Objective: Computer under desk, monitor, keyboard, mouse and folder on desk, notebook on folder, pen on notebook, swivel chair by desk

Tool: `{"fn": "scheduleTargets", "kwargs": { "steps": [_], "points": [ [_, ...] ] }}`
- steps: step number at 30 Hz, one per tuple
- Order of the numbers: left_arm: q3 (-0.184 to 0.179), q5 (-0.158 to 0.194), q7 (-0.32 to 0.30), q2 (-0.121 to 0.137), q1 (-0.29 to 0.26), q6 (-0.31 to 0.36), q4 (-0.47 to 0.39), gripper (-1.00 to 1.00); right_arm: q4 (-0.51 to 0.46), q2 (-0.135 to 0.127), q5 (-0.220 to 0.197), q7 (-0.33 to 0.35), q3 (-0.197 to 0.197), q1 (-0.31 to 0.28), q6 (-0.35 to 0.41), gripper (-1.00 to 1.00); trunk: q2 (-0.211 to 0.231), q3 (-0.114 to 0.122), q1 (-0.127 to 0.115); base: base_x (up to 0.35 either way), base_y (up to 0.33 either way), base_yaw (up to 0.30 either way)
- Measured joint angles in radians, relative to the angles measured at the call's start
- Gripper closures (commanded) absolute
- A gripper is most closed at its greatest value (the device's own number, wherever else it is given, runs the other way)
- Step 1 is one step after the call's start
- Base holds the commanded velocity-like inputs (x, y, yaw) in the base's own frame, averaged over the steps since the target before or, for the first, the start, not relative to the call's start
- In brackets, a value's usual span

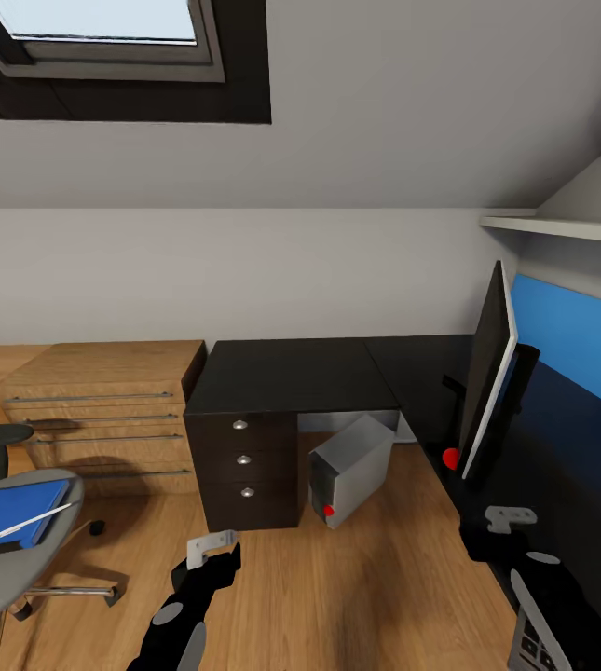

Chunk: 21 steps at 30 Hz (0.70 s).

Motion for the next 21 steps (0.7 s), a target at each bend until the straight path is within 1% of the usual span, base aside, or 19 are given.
{"fn": "scheduleTargets", "kwargs": {
  "steps": [1, 3, 4, 6, 9, 14, 15, 17, 19, 21],
  "points": [
    [0.0, 0.0, 0.0, 0.0, 0.0, 0.0, 0.0, -1.0, 0.0, 0.006, 0.0, -0.001, 0.012, 0.0, 0.002, 1.0, 0.0, 0.0, 0.0, 0.0, 0.0, 0.0],
    [0.001, 0.0, 0.0, 0.0, 0.0, 0.0, 0.0, -1.0, -0.001, 0.029, 0.001, -0.003, 0.031, 0.0, 0.004, 1.0, 0.0, 0.0, 0.0, 0.0, 0.0, 0.0],
    [0.001, 0.0, 0.0, 0.0, 0.0, 0.0, 0.0, -1.0, -0.002, 0.042, 0.002, -0.006, 0.036, 0.0, 0.004, 1.0, 0.0, 0.0, 0.0, 0.0, 0.0, 0.0],
    [0.001, 0.0, 0.0, 0.0, 0.0, 0.0, -0.001, -1.0, -0.004, 0.058, 0.003, -0.013, 0.04, 0.0, 0.004, 1.0, 0.0, 0.0, 0.0, 0.0, 0.0, 0.0],
    [0.001, 0.0, 0.001, 0.0, 0.0, 0.0, 0.0, -1.0, -0.004, 0.076, 0.002, -0.027, 0.053, 0.0, 0.005, 1.0, 0.0, 0.0, 0.0, 0.0, 0.0, 0.0],
    [0.001, 0.0, 0.0, 0.0, 0.0, 0.0, -0.001, -1.0, 0.001, 0.105, 0.002, -0.05, 0.115, 0.0, 0.005, 1.0, 0.0, 0.0, 0.0, 0.0, 0.0, 0.0],
    [0.001, 0.0, 0.0, 0.0, 0.0, 0.0, 0.0, -1.0, 0.002, 0.11, 0.003, -0.053, 0.121, 0.0, 0.005, 1.0, 0.0, 0.0, 0.0, 0.0, 0.0, 0.0],
    [0.001, 0.0, 0.0, 0.0, 0.0, 0.0, 0.0, -1.0, 0.011, 0.141, 0.003, -0.06, 0.148, 0.0, 0.004, 1.0, 0.0, 0.0, 0.0, 0.0, 0.0, 0.0],
    [0.001, 0.0, 0.0, 0.0, 0.0, 0.0, 0.0, -1.0, 0.038, 0.169, 0.003, -0.072, 0.159, 0.0, 0.0, 1.0, 0.0, 0.0, 0.0, 0.0, 0.0, 0.0],
    [0.001, 0.0, 0.0, 0.0, 0.0, 0.0, 0.0, -1.0, 0.071, 0.199, 0.003, -0.099, 0.164, 0.0, -0.005, 1.0, 0.0, 0.0, 0.0, 0.0, 0.0, 0.0]
  ]
}}
